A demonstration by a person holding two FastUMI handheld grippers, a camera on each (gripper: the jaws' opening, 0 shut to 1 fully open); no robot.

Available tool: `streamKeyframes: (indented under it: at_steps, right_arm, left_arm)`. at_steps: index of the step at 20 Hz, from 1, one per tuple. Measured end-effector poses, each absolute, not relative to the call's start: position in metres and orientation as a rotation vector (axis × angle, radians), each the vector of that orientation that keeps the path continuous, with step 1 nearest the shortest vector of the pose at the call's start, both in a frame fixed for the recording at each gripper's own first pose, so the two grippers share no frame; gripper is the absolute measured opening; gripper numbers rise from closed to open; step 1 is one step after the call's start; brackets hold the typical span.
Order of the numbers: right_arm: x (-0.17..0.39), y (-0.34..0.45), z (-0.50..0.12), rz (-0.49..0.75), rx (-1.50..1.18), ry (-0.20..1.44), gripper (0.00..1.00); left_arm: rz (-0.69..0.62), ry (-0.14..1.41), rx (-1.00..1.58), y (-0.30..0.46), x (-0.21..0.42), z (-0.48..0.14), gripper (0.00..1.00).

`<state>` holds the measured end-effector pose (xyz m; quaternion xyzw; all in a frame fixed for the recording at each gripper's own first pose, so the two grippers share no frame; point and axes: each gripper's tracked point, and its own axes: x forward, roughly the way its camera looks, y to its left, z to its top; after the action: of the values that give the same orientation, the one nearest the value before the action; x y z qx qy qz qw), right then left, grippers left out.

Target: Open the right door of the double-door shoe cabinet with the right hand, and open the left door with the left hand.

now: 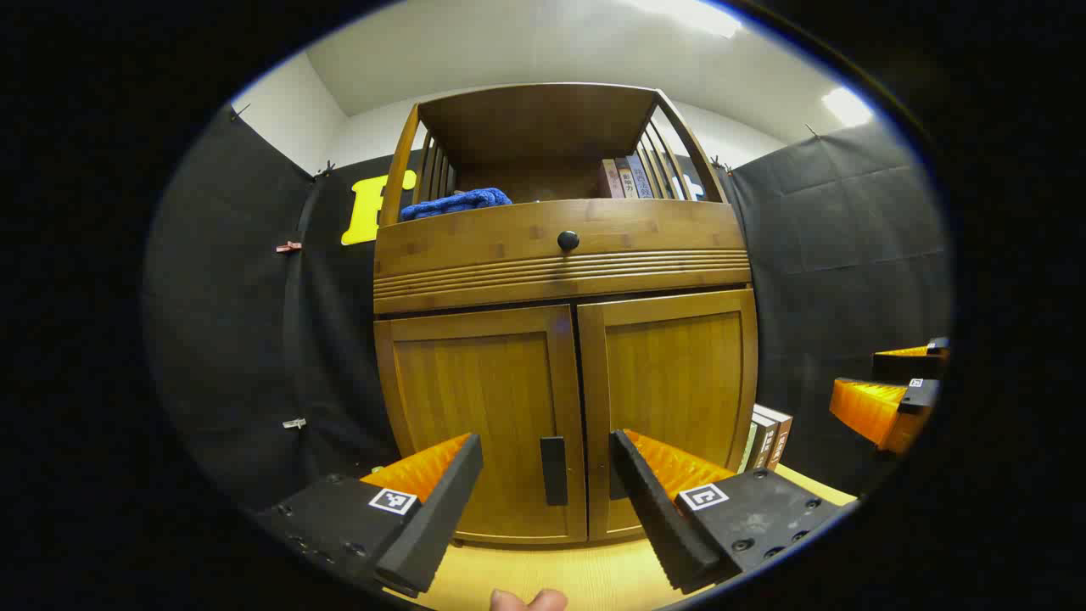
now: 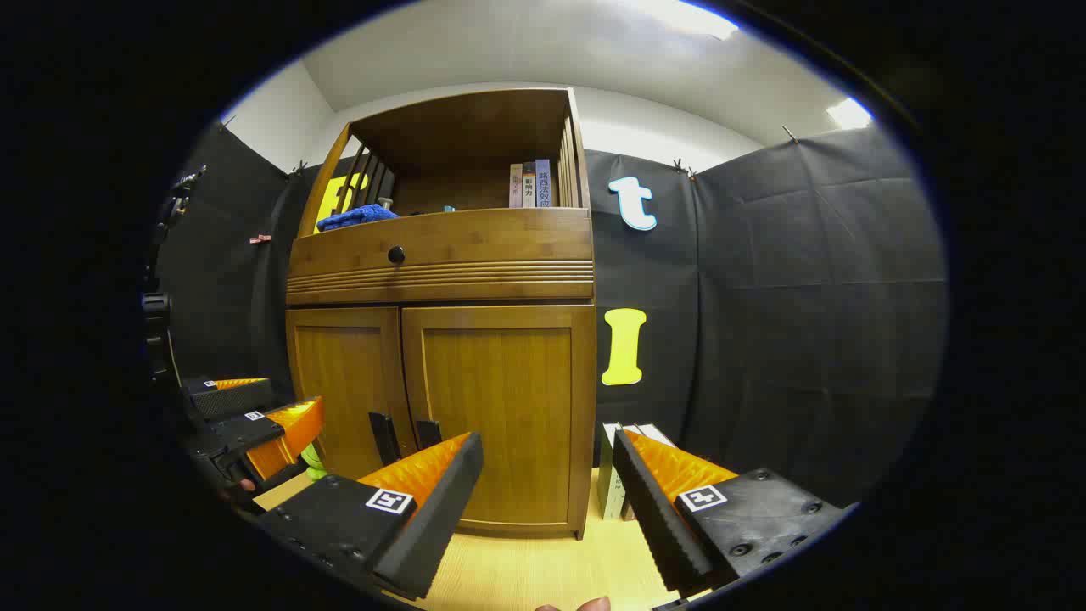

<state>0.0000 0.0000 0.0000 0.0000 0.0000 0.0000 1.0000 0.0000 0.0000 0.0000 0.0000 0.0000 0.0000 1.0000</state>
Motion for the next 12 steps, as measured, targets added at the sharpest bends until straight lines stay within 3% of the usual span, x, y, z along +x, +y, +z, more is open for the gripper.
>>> streamKeyframes:
  at_steps: [2, 4, 5, 6, 11, 12]
  right_arm:
    - [-0.0005, 0.0, 0.0009, 0.0, -0.001, -0.002, 0.99]
    - [-0.0009, -0.0007, 0.0011, -0.001, 0.0, -0.001, 0.97]
    - [-0.001, -0.001, 0.0009, -0.001, 0.0, -0.001, 0.98]
    - [-0.0008, -0.0014, 0.0009, -0.003, 0.0, -0.001, 0.99]
    - [-0.0034, -0.0034, 0.003, -0.008, 0.009, -0.004, 0.99]
    - [-0.0038, -0.0032, 0.0029, -0.009, 0.008, -0.005, 0.95]
  left_arm:
    - [0.0, 0.002, 0.004, 0.0005, 0.0002, -0.0007, 0.92]
    - [-0.001, 0.006, 0.011, 0.0003, 0.0009, -0.0008, 0.96]
    - [0.002, 0.007, 0.013, 0.0005, 0.0011, -0.0013, 0.93]
    - [0.004, 0.006, 0.015, 0.001, 0.0008, 0.0, 0.96]
    - [0.011, 0.002, 0.005, 0.0016, -0.0003, 0.0004, 0.96]
    - [0.012, 0.001, 0.007, 0.0017, -0.0006, 0.0013, 0.96]
